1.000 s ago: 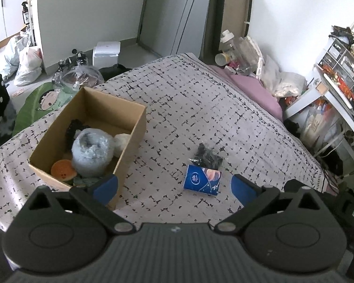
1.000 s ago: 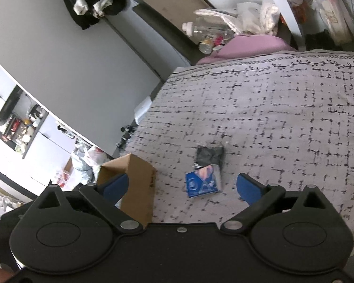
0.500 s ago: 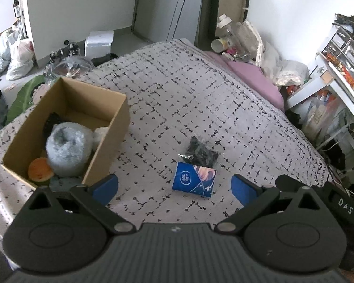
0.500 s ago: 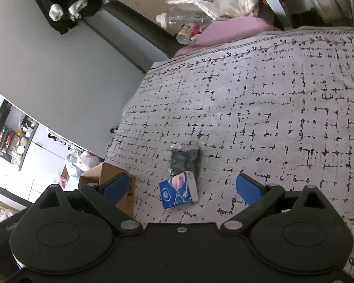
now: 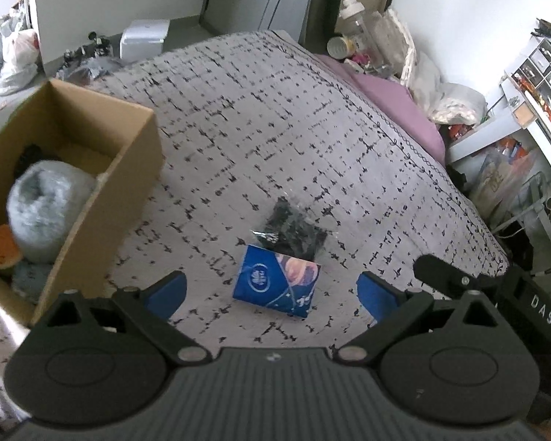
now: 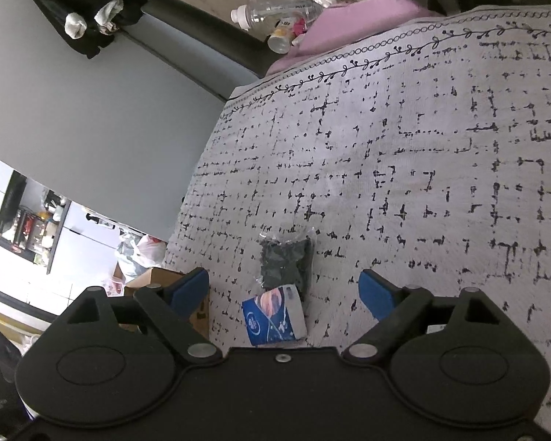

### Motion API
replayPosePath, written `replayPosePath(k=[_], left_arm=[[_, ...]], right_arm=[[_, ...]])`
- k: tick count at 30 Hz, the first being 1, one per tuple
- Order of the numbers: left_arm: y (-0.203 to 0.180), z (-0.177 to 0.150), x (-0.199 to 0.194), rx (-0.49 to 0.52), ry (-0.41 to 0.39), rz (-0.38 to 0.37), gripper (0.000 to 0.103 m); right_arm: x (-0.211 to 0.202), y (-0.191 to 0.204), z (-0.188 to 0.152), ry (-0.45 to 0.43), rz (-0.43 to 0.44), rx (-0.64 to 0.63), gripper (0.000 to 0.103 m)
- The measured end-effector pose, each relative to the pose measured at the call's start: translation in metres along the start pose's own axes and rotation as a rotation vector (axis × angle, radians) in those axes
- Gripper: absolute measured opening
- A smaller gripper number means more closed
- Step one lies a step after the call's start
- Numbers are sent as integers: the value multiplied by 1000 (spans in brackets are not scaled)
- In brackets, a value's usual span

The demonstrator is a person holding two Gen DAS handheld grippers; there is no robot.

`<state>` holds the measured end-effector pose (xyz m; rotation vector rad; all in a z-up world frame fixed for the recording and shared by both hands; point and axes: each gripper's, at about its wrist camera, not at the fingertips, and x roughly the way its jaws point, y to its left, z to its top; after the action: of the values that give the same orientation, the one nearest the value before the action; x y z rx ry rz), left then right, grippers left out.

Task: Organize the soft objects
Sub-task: 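Grasp the blue tissue pack with the left tool while the right tool grasps the black bag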

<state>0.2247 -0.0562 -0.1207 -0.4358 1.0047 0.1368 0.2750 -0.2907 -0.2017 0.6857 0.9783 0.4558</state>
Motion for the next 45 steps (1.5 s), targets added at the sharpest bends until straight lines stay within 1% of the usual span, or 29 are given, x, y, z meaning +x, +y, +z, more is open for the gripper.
replayPosePath(k=[5, 10, 16, 19, 22, 24, 26, 28, 33, 39, 45], left_arm=[[-5, -4, 24, -11, 25, 7, 99], [-6, -9, 48, -25, 58, 12, 99], [-7, -14, 73, -30, 82, 20, 99], [-8, -16, 81, -14, 77, 32, 99], [-6, -18, 88, -5, 57, 26, 98], [-4, -19, 90, 4, 33, 27, 93], [-2, -22, 92, 4, 16, 18, 77], [3, -26, 90, -23, -5, -1, 76], [8, -33, 87, -49, -39, -9, 75], [19, -31, 85, -128, -38, -32, 75], [33, -32, 80, -174, -38, -21, 75]], right_arm=[[15, -7, 6, 17, 24, 11, 86], [29, -15, 3, 48, 67, 28, 85], [44, -23, 3, 71, 95, 57, 85], [53, -27, 6, 79, 99, 68, 85], [63, -29, 6, 96, 95, 71, 85], [70, -29, 6, 109, 95, 67, 85], [76, -27, 6, 121, 97, 54, 85], [81, -23, 6, 131, 102, 29, 85], [94, -19, 6, 143, 84, -8, 85], [106, -10, 5, 147, 80, -58, 85], [114, -4, 3, 136, 71, -102, 84]])
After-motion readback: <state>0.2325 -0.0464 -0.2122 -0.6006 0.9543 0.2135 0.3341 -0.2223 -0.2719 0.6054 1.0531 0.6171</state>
